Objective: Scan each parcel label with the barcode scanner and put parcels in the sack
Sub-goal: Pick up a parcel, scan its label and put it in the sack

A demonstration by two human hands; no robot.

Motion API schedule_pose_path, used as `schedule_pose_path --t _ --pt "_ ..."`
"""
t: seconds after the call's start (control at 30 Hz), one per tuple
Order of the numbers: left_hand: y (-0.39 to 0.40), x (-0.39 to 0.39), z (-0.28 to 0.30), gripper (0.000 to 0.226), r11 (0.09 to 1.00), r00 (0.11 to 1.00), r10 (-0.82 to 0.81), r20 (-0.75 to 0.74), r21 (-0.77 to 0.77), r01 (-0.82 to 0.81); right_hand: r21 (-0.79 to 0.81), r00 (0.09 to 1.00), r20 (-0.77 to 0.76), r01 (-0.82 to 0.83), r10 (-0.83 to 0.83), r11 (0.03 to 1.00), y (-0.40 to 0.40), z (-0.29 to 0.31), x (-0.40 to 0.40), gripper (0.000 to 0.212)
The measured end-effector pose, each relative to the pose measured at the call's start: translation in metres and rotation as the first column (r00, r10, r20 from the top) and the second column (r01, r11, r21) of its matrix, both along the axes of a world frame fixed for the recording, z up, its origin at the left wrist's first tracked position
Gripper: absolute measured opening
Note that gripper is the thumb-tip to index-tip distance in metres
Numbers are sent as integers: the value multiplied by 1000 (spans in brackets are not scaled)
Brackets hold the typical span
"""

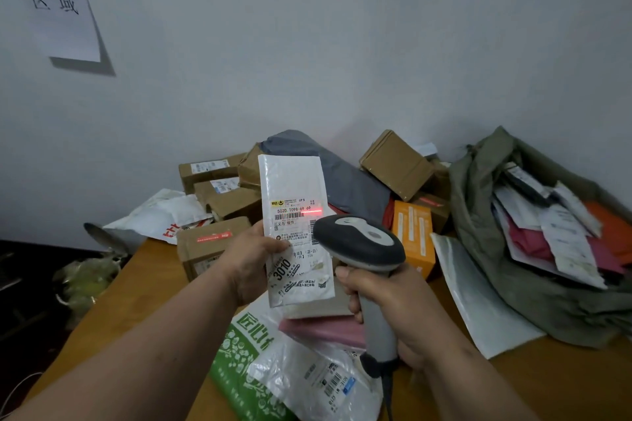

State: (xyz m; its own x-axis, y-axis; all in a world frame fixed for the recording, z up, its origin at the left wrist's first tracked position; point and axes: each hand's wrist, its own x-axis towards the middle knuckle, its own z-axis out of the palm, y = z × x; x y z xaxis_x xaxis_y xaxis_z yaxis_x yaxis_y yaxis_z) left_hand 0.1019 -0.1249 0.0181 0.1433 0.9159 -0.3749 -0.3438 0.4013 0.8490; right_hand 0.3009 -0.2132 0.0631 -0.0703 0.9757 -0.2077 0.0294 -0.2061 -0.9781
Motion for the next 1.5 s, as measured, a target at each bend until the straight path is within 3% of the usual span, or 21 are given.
schedule_pose_path --t 0.37,0.7,0.8,1.27,1.5 --pt "6 -11 -4 46 999 1000 23 -5 -21 -23 4 1000 -1 0 0 1000 3 -3 -12 10" --pt "-2 0 1 47 1000 1000 29 -10 -11 -29 7 1000 -5 -17 17 1000 0 -7 -3 21" --pt "-3 8 3 46 1000 1000 19 -24 -4 -19 4 1000 -3 -5 5 1000 -2 -7 7 12" --pt "34 104 -9 32 1000 981 -24 -195 -18 20 -26 962 -32 270 -271 962 10 -10 92 13" --pt "81 167 -14 26 994 927 -88 -364 32 107 -57 905 -72 417 -420 907 29 -18 134 13"
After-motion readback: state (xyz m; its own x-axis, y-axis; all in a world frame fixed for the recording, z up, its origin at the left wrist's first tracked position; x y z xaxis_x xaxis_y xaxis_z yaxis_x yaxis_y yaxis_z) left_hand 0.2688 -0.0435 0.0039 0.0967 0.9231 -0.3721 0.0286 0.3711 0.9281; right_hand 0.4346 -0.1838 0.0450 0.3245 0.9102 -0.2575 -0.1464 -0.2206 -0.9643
